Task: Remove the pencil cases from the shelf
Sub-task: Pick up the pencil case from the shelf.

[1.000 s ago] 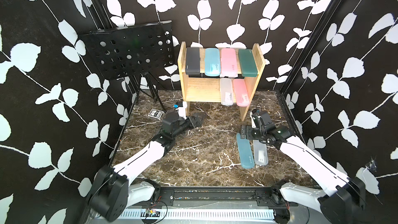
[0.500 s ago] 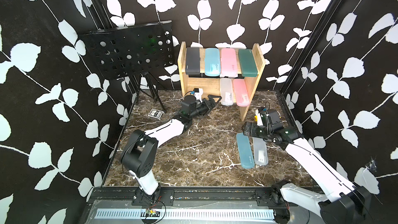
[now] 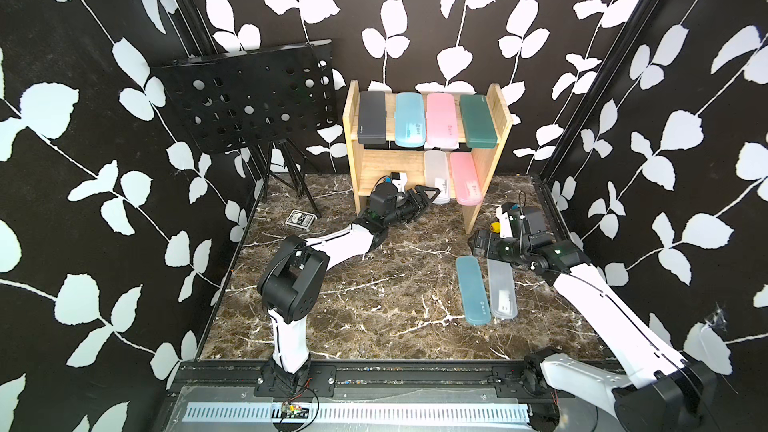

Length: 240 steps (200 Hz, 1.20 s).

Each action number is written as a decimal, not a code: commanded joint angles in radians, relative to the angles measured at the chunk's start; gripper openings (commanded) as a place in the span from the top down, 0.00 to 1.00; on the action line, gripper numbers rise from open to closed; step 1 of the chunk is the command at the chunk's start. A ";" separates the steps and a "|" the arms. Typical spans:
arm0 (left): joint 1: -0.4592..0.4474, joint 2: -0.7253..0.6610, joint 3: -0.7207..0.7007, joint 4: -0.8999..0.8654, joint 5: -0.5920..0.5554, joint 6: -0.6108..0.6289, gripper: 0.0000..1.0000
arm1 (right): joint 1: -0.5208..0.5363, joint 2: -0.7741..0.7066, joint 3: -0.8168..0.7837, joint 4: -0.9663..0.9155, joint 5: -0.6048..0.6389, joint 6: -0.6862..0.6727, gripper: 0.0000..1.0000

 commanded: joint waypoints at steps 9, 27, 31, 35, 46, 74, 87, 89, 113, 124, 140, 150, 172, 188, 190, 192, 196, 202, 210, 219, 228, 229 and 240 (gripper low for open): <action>-0.003 -0.010 0.024 0.010 -0.015 0.001 0.42 | -0.006 0.002 0.050 0.017 -0.014 -0.012 0.01; -0.002 -0.002 0.026 0.015 -0.013 -0.006 0.49 | -0.006 0.000 0.046 0.017 -0.017 -0.010 0.01; -0.003 -0.001 0.025 0.018 -0.013 -0.007 0.50 | -0.006 0.000 0.046 0.017 -0.018 -0.010 0.01; -0.004 0.001 0.026 0.020 -0.012 -0.007 0.51 | -0.006 0.000 0.046 0.017 -0.017 -0.010 0.01; -0.004 0.004 0.027 0.018 -0.012 -0.010 0.54 | -0.006 -0.001 0.047 0.017 -0.018 -0.010 0.01; -0.003 0.006 0.025 0.006 -0.018 -0.013 0.78 | -0.006 -0.004 0.048 0.013 -0.017 -0.013 0.01; -0.004 0.006 0.022 -0.001 -0.021 -0.012 0.83 | -0.006 -0.006 0.045 0.012 -0.015 -0.015 0.01; -0.003 0.006 0.021 -0.001 -0.021 -0.013 0.84 | -0.006 -0.008 0.046 0.012 -0.015 -0.015 0.01; -0.004 0.005 0.012 0.014 -0.019 -0.020 0.98 | -0.006 -0.012 0.046 0.011 -0.015 -0.016 0.01; -0.004 0.004 0.007 0.021 -0.017 -0.021 1.00 | -0.006 -0.016 0.046 0.008 -0.016 -0.018 0.01; -0.004 -0.003 -0.011 0.029 -0.015 -0.016 1.00 | -0.006 -0.020 0.051 0.006 -0.016 -0.018 0.01; -0.004 -0.014 -0.034 0.042 -0.018 -0.007 1.00 | -0.006 -0.023 0.055 0.004 -0.019 -0.017 0.01; -0.004 -0.067 -0.112 0.089 -0.033 0.087 1.00 | -0.006 -0.036 0.058 0.011 -0.042 -0.002 0.01; -0.005 -0.139 -0.196 0.051 -0.087 0.231 1.00 | -0.006 -0.052 0.064 0.028 -0.077 0.017 0.01; -0.005 -0.148 -0.204 0.045 -0.095 0.246 1.00 | -0.006 -0.054 0.065 0.034 -0.084 0.020 0.01; -0.005 -0.159 -0.216 0.039 -0.099 0.265 1.00 | -0.006 -0.057 0.065 0.038 -0.089 0.024 0.01; -0.005 -0.177 -0.237 0.030 -0.109 0.298 1.00 | -0.006 -0.062 0.065 0.049 -0.097 0.031 0.01; -0.005 -0.204 -0.270 0.029 -0.121 0.343 1.00 | -0.006 -0.071 0.064 0.065 -0.113 0.042 0.01; -0.004 -0.243 -0.314 0.029 -0.137 0.399 1.00 | -0.006 -0.083 0.064 0.087 -0.135 0.065 0.01; -0.004 -0.287 -0.361 0.029 -0.144 0.454 1.00 | -0.006 -0.092 0.062 0.121 -0.167 0.091 0.01; -0.005 -0.332 -0.406 0.033 -0.153 0.501 1.00 | -0.003 -0.100 0.056 0.155 -0.194 0.117 0.01; -0.005 -0.337 -0.411 0.033 -0.154 0.506 1.00 | -0.003 -0.101 0.055 0.159 -0.198 0.120 0.01; -0.004 -0.385 -0.460 0.040 -0.158 0.549 1.00 | 0.013 -0.112 0.032 0.231 -0.219 0.157 0.01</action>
